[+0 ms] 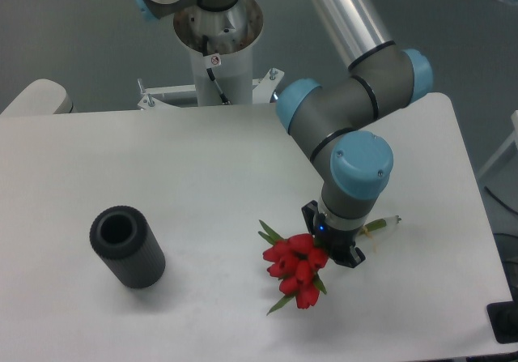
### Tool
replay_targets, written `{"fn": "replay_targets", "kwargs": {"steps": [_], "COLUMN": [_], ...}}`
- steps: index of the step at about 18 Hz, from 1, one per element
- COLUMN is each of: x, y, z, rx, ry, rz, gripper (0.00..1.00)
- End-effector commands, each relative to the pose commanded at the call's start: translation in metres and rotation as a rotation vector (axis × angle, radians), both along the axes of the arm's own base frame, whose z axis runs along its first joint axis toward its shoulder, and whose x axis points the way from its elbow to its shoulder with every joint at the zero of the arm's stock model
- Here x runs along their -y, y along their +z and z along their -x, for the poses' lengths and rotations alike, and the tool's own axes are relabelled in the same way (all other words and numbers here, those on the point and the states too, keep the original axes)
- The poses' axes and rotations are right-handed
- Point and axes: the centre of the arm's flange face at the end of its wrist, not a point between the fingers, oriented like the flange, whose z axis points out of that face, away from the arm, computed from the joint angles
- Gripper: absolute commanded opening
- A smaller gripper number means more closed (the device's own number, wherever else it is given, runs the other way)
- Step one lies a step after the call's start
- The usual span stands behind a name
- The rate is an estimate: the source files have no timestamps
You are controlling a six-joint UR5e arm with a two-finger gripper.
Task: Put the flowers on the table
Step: 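Lift the held red tulip bunch up off the table with the gripper, then carry the tulips toward the black vase and lower them onto the table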
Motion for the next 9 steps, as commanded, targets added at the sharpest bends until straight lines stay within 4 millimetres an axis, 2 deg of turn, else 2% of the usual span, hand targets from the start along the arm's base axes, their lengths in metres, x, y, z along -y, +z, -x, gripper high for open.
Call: {"fn": "replay_targets", "kwargs": {"steps": [6, 7, 9], "x": [0.027, 0.032, 0.033], "y": [0.012, 0.006, 0.0], "z": [-0.048, -0.06, -0.098], "rx": [0.007, 0.021, 0.027], "ry": [-0.104, -0.115, -0.17], "rz": [0.007, 0.018, 0.028], "gripper": [0.1, 0.11, 0.11]}}
